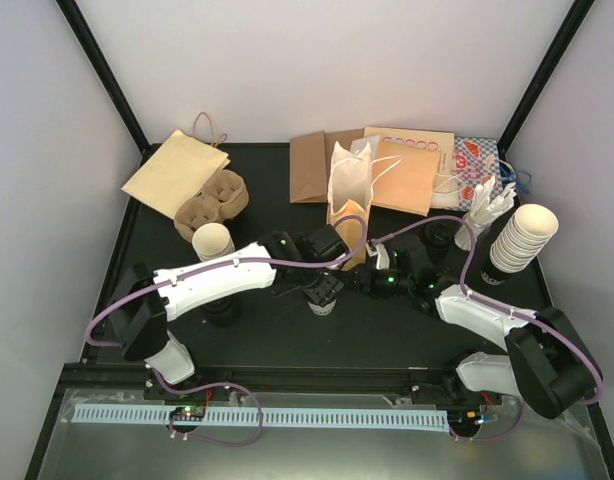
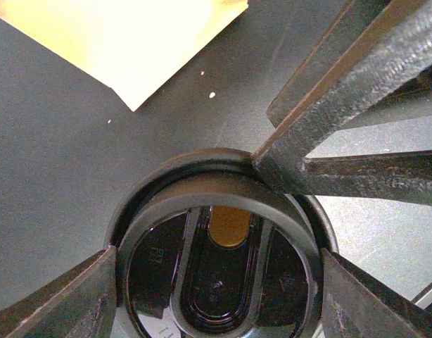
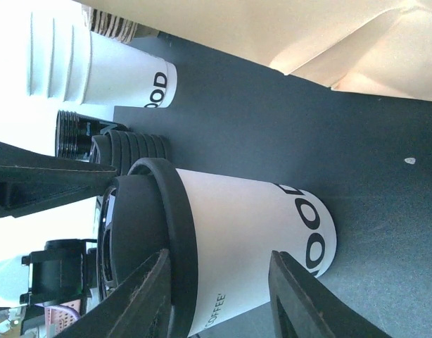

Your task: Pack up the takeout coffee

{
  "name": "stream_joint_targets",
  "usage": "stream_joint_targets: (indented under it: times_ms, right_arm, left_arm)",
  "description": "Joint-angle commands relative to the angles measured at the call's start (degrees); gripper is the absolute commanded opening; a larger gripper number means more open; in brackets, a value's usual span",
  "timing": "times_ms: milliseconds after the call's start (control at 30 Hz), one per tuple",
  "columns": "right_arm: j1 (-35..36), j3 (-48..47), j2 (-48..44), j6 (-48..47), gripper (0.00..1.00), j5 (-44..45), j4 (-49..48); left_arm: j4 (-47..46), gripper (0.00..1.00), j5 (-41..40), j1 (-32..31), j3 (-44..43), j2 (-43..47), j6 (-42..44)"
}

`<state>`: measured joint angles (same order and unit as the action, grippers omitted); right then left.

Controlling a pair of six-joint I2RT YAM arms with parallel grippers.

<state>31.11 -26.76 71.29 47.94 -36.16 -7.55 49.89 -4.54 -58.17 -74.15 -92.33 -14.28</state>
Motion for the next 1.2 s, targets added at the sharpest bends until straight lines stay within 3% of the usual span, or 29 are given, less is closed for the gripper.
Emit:
stream_joint_targets:
  times_ms: [0,1167]
  right_arm:
    - [0.16,-0.13,0.26,-1.32,0.40,0.99,1.08]
    - [3.69,-4.48,14.94,-1.61,0.39,-0.31,-4.87]
  left_arm:
    - [1.05,0.55,6.70,-0.63,2.05,1.12,2.75]
    - [1.13,0.54,3.66,-1.33,2.25,-1.25,2.76]
